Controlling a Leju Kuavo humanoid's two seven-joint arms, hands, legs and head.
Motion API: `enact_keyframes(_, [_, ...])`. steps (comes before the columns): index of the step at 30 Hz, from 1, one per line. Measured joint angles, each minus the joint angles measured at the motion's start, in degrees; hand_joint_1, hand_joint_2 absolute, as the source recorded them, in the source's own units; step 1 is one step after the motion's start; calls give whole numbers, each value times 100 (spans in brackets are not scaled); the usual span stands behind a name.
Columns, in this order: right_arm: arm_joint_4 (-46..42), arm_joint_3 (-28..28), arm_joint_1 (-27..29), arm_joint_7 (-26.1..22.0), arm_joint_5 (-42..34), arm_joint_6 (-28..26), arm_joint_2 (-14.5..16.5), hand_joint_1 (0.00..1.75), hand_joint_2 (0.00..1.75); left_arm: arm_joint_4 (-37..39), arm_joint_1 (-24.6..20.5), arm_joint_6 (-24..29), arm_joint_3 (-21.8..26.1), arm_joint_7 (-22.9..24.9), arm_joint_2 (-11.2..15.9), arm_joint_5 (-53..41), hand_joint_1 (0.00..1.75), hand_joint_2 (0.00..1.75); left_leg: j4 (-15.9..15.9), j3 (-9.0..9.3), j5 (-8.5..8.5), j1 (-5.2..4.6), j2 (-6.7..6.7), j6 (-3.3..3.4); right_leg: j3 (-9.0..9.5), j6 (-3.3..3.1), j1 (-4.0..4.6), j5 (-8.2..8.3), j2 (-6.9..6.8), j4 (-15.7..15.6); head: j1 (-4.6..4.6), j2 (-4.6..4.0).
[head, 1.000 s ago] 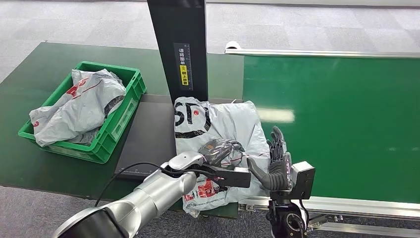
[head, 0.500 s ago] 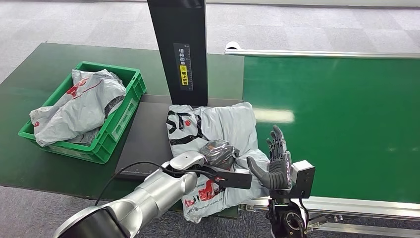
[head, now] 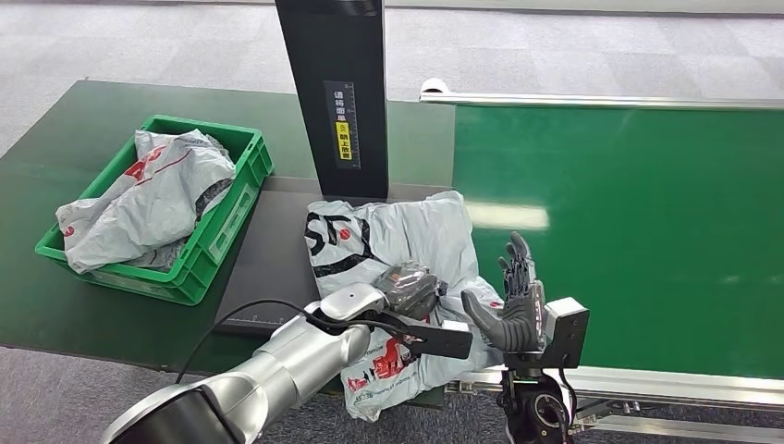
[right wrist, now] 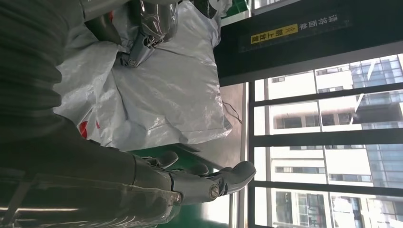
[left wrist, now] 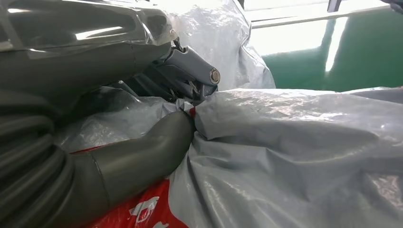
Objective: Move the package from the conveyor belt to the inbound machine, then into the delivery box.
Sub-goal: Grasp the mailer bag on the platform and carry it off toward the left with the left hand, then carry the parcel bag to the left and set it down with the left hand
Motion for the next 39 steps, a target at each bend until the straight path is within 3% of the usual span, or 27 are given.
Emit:
enact_keyframes(6, [-14,-29,55,12,2,-189,-5,0,175,-365,26,1431,305,-344,144,272,175,175,0,-1,3,0,1,0,-4,0,0,2,1,1,-1,0])
enact_keyframes(8, [-39,-74,116,10,2,-276,-14,0,175,-1235,59,1849,603,-293,392,271,175,175,0,-3,3,0,6,0,-8,-1,1,3,4,2,-1,0])
enact_keyframes(15, [-144,-264,470,-142,1,-380,-96,0,175,-5199,623,2373,2273,-185,1355,-124,175,175,-7,-8,-4,2,25,-6,-20,-3,3,-3,20,3,-2,0])
enact_keyframes(21, [-210,-292,562,-185,14,-385,-139,0,175,-6946,1156,2942,3388,-449,1874,465,175,175,-9,-12,-5,3,24,-7,-21,-5,5,-7,17,3,-1,0])
enact_keyframes(29, [-236,-292,559,-194,18,-405,-146,0,175,-7477,1394,3052,4234,-915,2096,890,175,175,-8,-7,-3,0,19,-6,-14,-4,1,-6,14,2,1,0])
enact_keyframes(39, [-357,-296,586,-191,13,-416,-157,0,175,-6854,1148,3052,5120,-761,2173,328,175,175,-8,-5,-3,4,23,-7,-18,-5,5,-5,16,2,1,0])
